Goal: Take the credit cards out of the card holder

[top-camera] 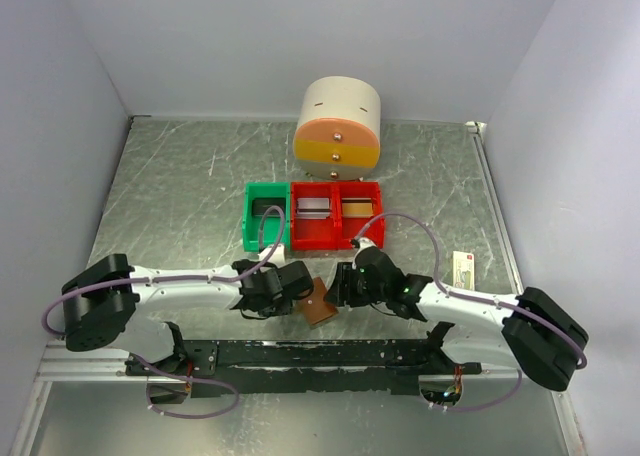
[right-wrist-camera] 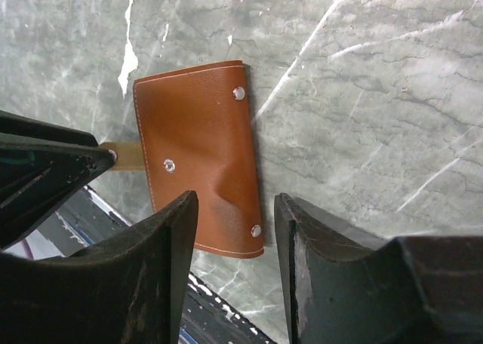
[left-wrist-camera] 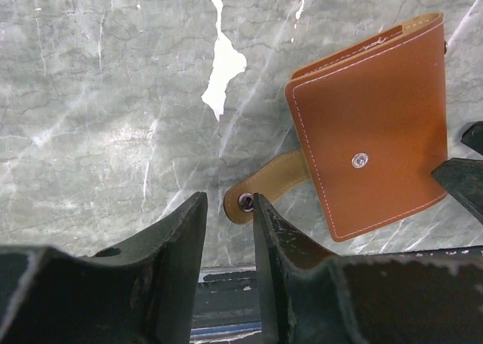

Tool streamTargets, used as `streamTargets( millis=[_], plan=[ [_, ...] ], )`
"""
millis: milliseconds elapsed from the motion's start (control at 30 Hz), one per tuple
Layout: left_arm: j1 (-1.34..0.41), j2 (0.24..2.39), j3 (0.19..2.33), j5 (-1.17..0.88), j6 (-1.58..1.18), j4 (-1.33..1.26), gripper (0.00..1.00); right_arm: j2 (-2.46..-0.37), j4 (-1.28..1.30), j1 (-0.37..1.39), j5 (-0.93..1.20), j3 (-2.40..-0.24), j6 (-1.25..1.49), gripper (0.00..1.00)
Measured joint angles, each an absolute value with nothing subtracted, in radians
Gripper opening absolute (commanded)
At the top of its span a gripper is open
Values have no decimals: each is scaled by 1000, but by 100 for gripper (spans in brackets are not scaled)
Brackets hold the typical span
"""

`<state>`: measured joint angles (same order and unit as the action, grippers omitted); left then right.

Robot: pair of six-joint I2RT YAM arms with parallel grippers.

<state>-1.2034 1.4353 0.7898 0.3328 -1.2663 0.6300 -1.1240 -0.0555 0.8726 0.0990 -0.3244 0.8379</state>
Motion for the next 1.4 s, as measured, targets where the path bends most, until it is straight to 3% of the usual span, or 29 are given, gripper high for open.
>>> streamTargets(
  millis=[200, 433, 733, 1000, 1400],
  plan=[
    [-1203, 1432, 770, 332, -1276, 598, 44, -1189, -29, 873, 113, -366, 807, 46],
    [-1203, 1423, 738, 327, -1288, 527, 38, -1203, -32, 873, 121, -375, 804, 46],
    [-1204, 1356, 685, 310, -1319, 455, 7, -1201, -34, 873, 125, -374, 807, 46],
    [-1204, 1324, 683, 310, -1293, 436, 7, -1168, 11, 873, 116, -396, 776, 64],
    [-1204, 1155, 654, 306, -1173, 375, 7, -1190, 78, 1012, -5, -521, 709, 66]
  ],
)
